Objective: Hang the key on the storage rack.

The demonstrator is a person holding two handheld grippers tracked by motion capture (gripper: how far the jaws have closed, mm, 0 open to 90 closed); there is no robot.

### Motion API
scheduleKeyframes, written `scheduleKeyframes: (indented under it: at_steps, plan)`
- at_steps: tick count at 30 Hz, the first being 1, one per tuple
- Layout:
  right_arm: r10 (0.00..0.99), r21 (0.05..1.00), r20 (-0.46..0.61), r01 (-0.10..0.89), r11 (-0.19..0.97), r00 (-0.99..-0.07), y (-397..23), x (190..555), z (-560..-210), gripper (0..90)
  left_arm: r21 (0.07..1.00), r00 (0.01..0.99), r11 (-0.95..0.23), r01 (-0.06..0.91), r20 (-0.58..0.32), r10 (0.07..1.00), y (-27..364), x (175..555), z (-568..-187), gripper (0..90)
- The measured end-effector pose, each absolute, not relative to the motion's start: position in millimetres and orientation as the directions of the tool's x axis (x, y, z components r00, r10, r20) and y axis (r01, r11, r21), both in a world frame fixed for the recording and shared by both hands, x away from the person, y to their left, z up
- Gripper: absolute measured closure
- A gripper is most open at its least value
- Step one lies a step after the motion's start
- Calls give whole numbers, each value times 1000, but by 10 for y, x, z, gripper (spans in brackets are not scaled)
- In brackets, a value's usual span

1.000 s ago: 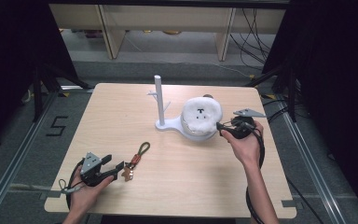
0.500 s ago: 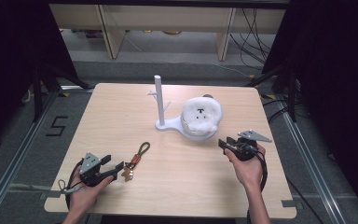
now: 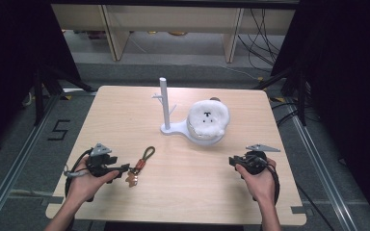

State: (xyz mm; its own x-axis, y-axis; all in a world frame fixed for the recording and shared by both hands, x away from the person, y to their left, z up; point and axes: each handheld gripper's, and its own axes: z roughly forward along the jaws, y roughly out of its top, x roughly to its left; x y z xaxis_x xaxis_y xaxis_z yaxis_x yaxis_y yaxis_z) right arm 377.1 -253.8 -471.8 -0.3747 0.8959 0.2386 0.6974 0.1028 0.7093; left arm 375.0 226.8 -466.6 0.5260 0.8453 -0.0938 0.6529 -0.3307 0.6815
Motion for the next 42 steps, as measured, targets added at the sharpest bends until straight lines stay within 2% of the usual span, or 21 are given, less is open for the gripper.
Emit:
scheduleKeyframes:
  at_steps: [4, 5, 10, 11, 12, 15, 17, 18, 21, 28, 30, 31, 36, 40, 42]
  plan:
    - [904, 695, 229, 711, 106, -360, -2568, 3748, -4746, 692, 614, 541, -381, 691, -90, 836, 2145, 3862, -4590, 401]
    - [905, 689, 226, 716, 112, -359, -2578, 3736, -4748, 688, 557, 563, -428, 712, -89, 821, 2076, 3935, -4568, 410]
    - [904, 672, 244, 734, 103, -350, -2568, 3716, -4742, 672, 448, 608, -515, 731, -84, 789, 1882, 4050, -4612, 449]
    - [904, 672, 244, 734, 103, -350, -2568, 3716, -4742, 672, 448, 608, -515, 731, -84, 789, 1882, 4050, -4612, 453]
    - [896, 675, 248, 729, 113, -369, -2568, 3725, -4746, 671, 409, 616, -531, 742, -105, 781, 1816, 4093, -4640, 457]
    - [896, 643, 279, 760, 95, -347, -2543, 3713, -4744, 668, 390, 606, -529, 753, -100, 789, 1746, 4131, -4668, 475]
    - [898, 637, 276, 765, 96, -343, -2532, 3712, -4748, 666, 345, 583, -522, 780, -100, 806, 1675, 4191, -4700, 483]
    - [895, 620, 314, 782, 60, -317, -2501, 3700, -4749, 663, 342, 601, -543, 767, -87, 795, 1668, 4229, -4710, 487]
    - [898, 637, 279, 766, 92, -341, -2501, 3714, -4766, 650, 309, 585, -533, 788, -101, 805, 1609, 4261, -4728, 494]
    - [886, 628, 317, 775, 71, -339, -2458, 3708, -4717, 643, 264, 605, -571, 777, -62, 794, 1506, 4307, -4759, 531]
    - [879, 640, 305, 762, 97, -367, -2467, 3717, -4722, 643, 256, 612, -583, 771, -49, 789, 1492, 4318, -4761, 559]
    - [876, 618, 331, 783, 79, -350, -2453, 3704, -4718, 643, 256, 612, -583, 771, -49, 789, 1492, 4318, -4761, 569]
    - [878, 629, 293, 768, 123, -380, -2471, 3725, -4763, 643, 231, 644, -623, 747, -24, 764, 1494, 4355, -4765, 593]
    - [873, 607, 337, 790, 85, -353, -2454, 3700, -4739, 643, 226, 613, -591, 775, -40, 789, 1487, 4350, -4795, 603]
    - [875, 630, 306, 769, 109, -375, -2474, 3713, -4744, 643, 225, 620, -598, 770, -40, 784, 1502, 4356, -4808, 616]
